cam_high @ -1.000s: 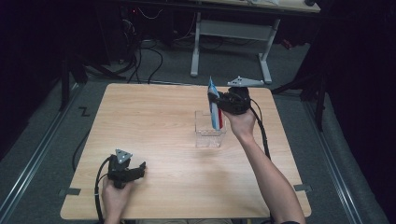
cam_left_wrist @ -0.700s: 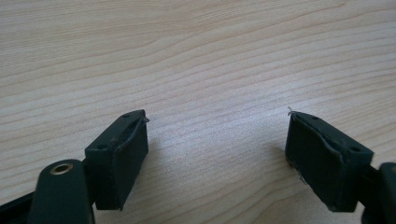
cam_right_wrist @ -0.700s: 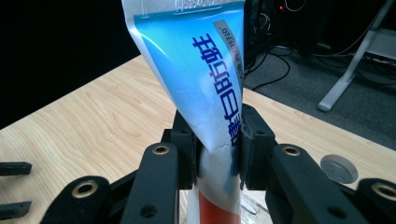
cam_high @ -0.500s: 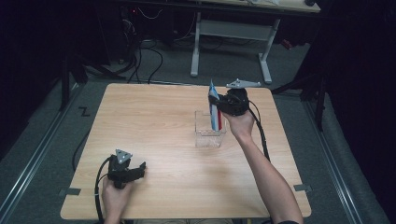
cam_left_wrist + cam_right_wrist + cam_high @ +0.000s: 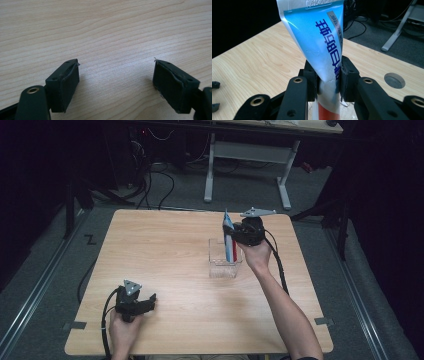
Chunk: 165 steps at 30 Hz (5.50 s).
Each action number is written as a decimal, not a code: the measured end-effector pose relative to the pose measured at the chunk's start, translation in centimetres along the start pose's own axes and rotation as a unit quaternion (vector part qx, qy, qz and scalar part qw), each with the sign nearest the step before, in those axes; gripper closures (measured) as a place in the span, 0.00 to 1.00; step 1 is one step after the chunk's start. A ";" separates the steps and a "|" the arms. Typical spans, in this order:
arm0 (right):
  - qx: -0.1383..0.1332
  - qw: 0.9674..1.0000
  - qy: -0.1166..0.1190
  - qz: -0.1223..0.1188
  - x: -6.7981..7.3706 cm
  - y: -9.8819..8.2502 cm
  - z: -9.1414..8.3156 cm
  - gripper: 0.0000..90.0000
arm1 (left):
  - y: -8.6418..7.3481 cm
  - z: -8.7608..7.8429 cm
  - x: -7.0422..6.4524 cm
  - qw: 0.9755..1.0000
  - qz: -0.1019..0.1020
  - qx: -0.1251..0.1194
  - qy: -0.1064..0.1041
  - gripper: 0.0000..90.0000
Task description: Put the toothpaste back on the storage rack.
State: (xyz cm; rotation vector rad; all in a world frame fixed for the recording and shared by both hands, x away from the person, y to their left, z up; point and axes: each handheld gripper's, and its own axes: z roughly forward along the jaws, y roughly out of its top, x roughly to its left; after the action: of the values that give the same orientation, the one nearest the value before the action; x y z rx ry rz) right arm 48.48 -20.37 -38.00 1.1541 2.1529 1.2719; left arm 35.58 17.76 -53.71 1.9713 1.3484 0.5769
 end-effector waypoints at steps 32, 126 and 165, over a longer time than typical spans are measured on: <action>0.031 1.000 0.000 0.007 -0.3 -2.0 0.8 0.79 | 0.0 0.0 0.0 1.000 0.001 0.000 -0.001 0.24; 0.019 0.998 -0.059 0.010 -2.0 -3.7 -4.3 0.55 | 0.0 0.0 0.0 1.000 0.000 0.000 -0.001 0.24; -0.006 0.999 -0.052 0.007 -2.1 -3.7 -7.6 0.53 | 0.0 0.0 0.0 1.000 0.000 0.000 -0.001 0.24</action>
State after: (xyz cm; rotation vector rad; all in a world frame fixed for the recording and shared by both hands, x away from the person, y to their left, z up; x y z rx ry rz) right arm 42.90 -27.07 -37.38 1.2063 2.0634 1.2013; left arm 35.57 17.75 -53.70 1.9725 1.3473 0.5748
